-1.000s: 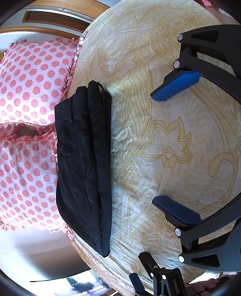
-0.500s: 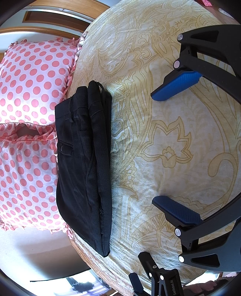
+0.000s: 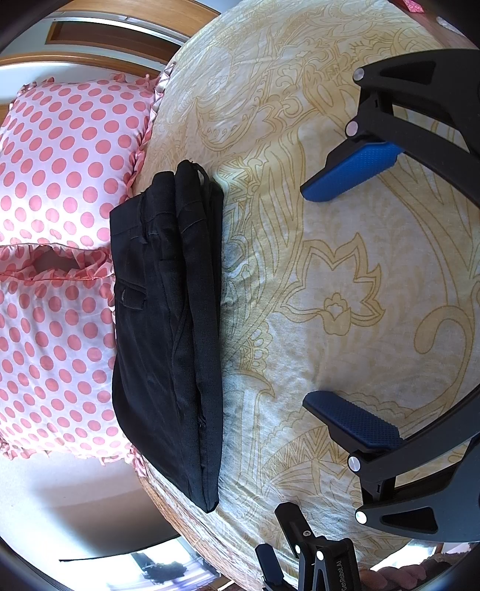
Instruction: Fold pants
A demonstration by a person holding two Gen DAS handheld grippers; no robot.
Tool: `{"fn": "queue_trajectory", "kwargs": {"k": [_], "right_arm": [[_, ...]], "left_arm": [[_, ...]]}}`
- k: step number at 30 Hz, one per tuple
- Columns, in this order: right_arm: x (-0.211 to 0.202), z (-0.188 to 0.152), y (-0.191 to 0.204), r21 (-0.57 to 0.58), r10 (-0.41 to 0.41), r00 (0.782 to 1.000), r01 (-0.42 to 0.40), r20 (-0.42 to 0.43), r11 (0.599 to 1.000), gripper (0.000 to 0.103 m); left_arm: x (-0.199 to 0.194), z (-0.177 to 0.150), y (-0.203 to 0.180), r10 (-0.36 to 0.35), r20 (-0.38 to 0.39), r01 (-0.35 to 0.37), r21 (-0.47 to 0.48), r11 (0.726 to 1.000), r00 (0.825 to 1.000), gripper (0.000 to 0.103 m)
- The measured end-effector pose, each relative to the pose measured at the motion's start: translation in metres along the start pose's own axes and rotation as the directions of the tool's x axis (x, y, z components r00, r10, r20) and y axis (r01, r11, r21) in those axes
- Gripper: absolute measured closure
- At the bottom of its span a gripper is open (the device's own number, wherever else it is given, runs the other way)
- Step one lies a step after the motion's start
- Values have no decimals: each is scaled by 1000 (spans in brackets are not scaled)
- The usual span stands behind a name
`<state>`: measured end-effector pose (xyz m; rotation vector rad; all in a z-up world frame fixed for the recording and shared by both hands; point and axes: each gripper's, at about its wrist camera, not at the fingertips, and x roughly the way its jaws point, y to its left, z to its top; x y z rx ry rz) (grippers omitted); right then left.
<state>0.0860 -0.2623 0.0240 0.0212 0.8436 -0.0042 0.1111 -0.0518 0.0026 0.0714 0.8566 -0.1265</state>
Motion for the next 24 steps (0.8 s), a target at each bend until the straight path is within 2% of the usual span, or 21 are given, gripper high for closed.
{"fn": "queue_trajectory", "kwargs": {"k": [24], "right_arm": [[0, 3, 2, 0, -1, 1000, 1, 4, 1000, 1]], "left_arm": [[-1, -1, 0, -8, 0, 8, 13, 1000, 1000, 2]]}}
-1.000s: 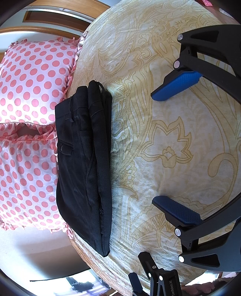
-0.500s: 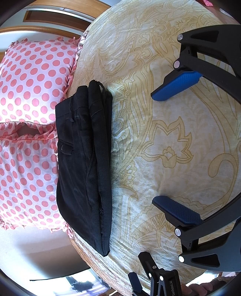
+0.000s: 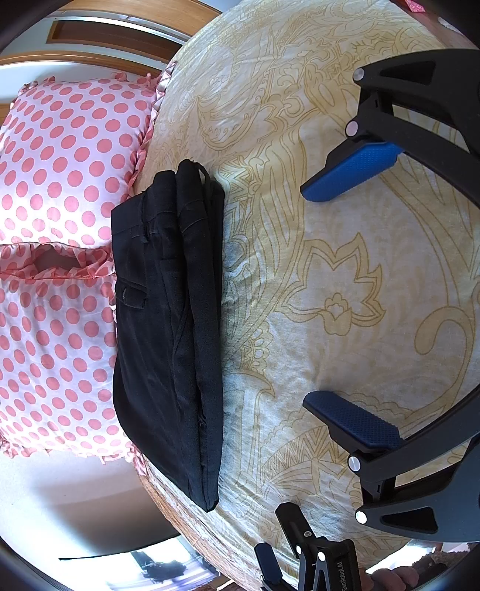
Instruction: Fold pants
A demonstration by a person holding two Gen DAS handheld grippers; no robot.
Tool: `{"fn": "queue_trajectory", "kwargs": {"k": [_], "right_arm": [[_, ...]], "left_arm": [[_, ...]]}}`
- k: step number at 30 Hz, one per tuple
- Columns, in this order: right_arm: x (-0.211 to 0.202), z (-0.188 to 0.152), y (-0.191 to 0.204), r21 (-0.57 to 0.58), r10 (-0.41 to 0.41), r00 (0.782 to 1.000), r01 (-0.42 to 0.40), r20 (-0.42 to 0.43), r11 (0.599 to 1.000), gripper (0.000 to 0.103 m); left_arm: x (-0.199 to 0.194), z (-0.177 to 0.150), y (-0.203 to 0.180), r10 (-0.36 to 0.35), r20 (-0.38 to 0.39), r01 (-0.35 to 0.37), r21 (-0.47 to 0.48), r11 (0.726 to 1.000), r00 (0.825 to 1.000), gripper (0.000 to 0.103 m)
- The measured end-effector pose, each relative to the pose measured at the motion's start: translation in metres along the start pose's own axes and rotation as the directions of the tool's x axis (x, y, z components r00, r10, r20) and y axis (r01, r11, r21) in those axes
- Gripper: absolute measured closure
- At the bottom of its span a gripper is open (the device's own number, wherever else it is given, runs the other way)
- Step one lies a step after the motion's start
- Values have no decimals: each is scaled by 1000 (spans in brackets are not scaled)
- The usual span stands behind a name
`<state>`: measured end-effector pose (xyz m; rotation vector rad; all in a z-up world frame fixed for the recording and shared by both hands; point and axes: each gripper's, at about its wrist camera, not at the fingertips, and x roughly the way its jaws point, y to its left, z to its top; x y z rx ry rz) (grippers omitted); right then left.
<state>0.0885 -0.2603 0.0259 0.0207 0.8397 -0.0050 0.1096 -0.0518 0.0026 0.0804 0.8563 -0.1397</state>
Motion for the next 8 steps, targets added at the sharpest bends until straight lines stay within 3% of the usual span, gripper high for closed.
{"fn": "queue_trajectory", "kwargs": {"k": [8], "right_arm": [[0, 0, 0, 0, 0, 1000, 0, 0, 1000, 1]], "left_arm": [[-1, -3, 1, -4, 25, 4, 4, 1000, 1000, 2]]}}
